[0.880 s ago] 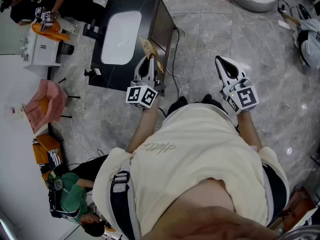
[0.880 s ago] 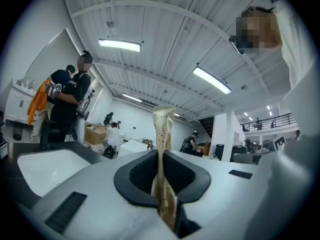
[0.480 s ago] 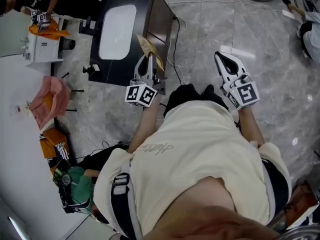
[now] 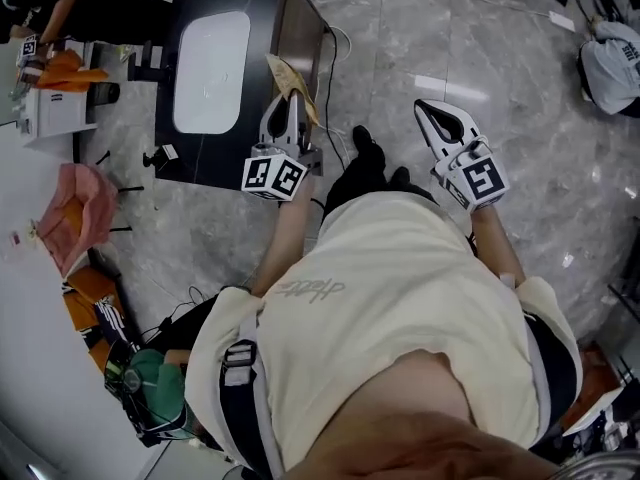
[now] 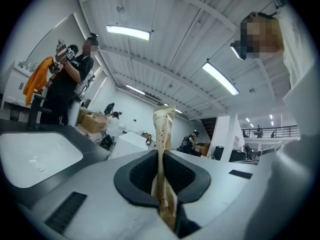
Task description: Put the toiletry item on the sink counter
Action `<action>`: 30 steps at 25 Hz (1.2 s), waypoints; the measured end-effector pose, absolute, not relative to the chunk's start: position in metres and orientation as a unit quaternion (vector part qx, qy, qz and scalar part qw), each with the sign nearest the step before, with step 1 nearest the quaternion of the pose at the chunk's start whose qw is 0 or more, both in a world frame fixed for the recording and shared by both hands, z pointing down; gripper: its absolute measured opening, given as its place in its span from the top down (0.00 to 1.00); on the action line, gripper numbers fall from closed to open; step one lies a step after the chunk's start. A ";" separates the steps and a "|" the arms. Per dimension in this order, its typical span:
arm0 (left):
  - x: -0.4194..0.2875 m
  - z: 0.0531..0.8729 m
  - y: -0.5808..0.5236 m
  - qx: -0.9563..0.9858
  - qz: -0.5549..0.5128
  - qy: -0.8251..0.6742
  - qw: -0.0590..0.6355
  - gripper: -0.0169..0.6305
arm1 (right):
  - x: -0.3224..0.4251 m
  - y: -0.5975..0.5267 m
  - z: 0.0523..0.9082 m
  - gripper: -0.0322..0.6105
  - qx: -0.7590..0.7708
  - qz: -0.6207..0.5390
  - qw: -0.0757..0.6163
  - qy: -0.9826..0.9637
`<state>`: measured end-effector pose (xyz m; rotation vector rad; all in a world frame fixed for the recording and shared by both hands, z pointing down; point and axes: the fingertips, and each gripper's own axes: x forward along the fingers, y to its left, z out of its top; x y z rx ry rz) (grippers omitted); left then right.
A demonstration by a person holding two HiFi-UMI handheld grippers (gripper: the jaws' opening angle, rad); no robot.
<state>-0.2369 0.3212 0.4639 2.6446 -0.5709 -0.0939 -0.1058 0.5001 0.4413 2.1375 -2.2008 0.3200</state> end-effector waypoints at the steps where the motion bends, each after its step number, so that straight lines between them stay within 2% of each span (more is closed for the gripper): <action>1: -0.233 0.464 0.307 0.955 -0.032 -0.204 0.213 0.93 | -0.104 0.485 0.439 0.96 0.693 0.103 0.031 -0.713; 6: -0.196 0.454 0.232 0.964 -0.037 -0.185 0.185 0.93 | -0.079 0.403 0.408 0.96 0.690 0.063 0.059 -0.718; 13: -0.154 0.447 0.161 0.965 -0.049 -0.158 0.202 0.93 | -0.053 0.319 0.410 0.96 0.690 0.086 0.036 -0.718; 19: -0.150 0.476 0.108 0.955 -0.020 -0.177 0.239 0.93 | -0.037 0.257 0.419 0.96 0.677 0.104 0.036 -0.728; 26: -0.108 0.489 0.045 0.940 -0.017 -0.241 0.240 0.93 | 0.034 0.192 0.438 0.96 0.639 0.116 0.032 -0.760; 30: -0.071 0.467 0.010 0.925 -0.042 -0.290 0.242 0.93 | 0.084 0.145 0.431 0.96 0.606 0.104 0.021 -0.788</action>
